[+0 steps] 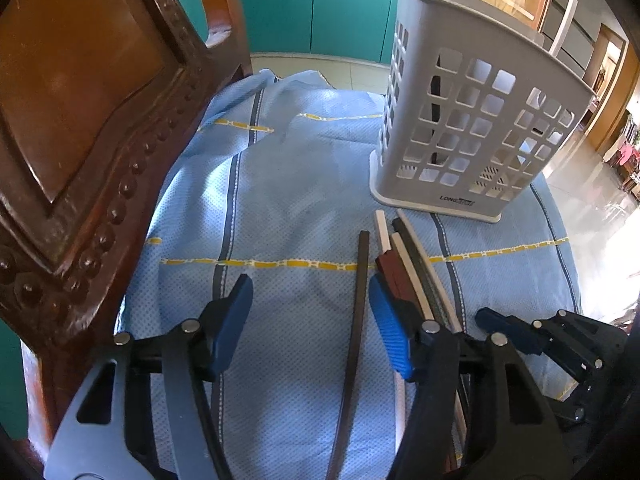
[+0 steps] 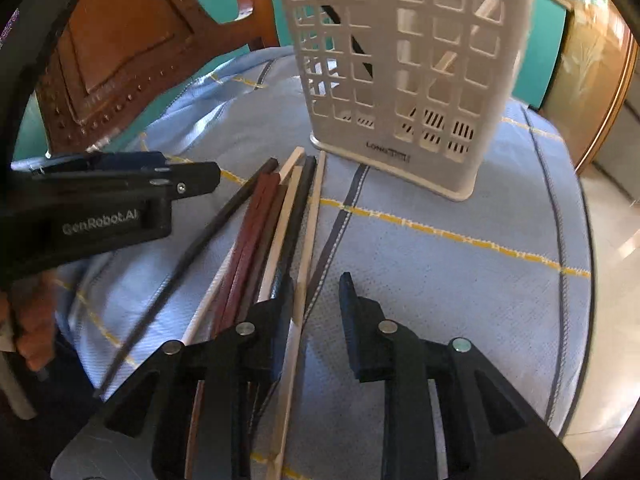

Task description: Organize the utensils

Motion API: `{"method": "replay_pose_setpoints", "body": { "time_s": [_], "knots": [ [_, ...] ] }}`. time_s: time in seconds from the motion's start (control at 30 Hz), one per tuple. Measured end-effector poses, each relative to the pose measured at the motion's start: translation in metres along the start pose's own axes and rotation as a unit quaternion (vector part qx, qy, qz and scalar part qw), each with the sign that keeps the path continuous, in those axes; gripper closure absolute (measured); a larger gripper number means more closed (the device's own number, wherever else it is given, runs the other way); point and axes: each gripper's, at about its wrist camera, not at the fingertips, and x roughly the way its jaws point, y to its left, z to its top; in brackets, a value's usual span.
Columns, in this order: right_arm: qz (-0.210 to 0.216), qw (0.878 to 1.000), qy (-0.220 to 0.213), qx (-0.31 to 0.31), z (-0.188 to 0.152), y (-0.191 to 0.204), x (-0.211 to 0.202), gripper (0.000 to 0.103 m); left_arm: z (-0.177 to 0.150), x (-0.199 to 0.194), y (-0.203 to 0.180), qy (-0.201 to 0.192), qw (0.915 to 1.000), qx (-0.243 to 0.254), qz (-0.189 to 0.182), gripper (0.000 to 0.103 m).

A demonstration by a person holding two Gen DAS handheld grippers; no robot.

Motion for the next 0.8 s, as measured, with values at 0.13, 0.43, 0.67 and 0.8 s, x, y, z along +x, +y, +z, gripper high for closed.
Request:
{"method": "replay_pose_setpoints", "body": {
  "time_s": [0.13,0.43,0.67,0.8],
  "knots": [
    [0.013,0.999,0.023,0.035,-0.006,-0.014,-0.007,0.097,-0.001,0.001,0.007,0.004,1.0,-0.002,0.002,0.042],
    [0.051,0.993,0.028,0.106,-0.033,-0.067,-0.035,0.094,-0.011,0.004,0.0,0.02,0.9992,0.034,0.003,0.042],
    [0.025,0.996,0.006,0.082,-0.031,-0.059,-0.041,0.083,-0.011,0.015,-0.012,0.034,0.9982,0.049,0.007,0.042],
    [0.022,0.997,0.024,0.067,-0.023,-0.053,-0.032,0.074,-0.013,0.022,-0.016,0.044,0.9973,0.056,0.015,0.042]
  ]
}}
